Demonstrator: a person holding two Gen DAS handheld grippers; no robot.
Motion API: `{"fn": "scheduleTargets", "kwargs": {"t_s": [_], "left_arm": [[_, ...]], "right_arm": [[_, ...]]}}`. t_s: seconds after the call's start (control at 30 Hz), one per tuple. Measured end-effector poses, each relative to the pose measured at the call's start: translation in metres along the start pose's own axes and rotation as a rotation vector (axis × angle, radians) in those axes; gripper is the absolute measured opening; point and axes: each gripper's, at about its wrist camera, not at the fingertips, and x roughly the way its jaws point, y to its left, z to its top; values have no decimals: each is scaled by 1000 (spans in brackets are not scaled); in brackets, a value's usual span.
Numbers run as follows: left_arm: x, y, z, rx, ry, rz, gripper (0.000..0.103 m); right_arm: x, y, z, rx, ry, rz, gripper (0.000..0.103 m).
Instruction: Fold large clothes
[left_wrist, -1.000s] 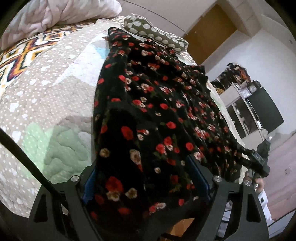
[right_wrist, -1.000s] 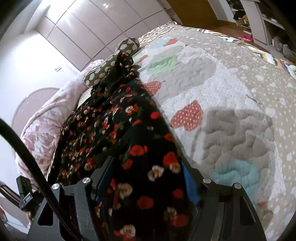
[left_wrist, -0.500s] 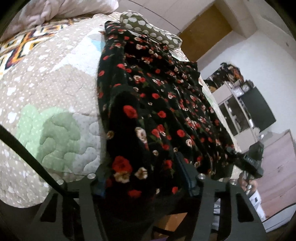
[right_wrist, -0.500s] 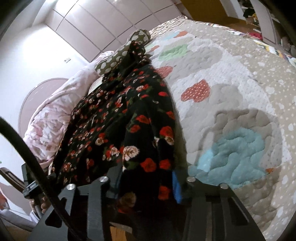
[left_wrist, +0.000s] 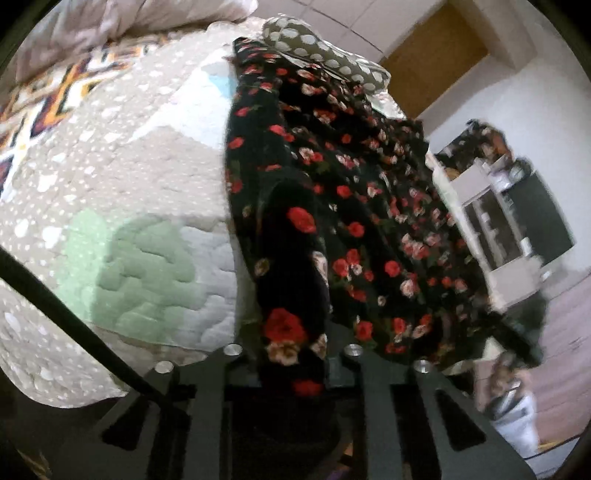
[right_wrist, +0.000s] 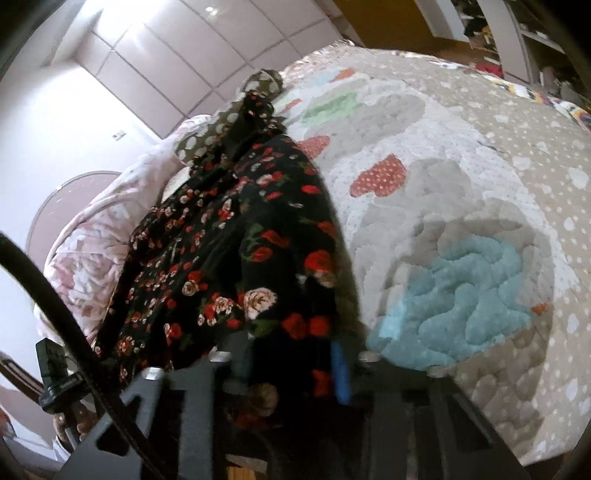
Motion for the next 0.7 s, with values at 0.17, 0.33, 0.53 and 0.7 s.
{"fn": "scheduleTargets", "kwargs": {"t_s": [0.17, 0.33, 0.53, 0.7], "left_arm": [[-40, 14, 9, -1, -54, 17, 10], [-51, 24, 6, -16, -64, 42, 10], [-34, 41, -3, -47, -46, 40, 11], [-29, 45, -8, -74, -53, 17, 24]], "right_arm": [[-18, 15, -3, -10, 27, 35, 15], [-33, 38, -27, -75, 72, 71, 14], [-12, 26, -38, -63, 124, 26, 15], [-7, 20, -40, -53, 127, 14, 23]]}}
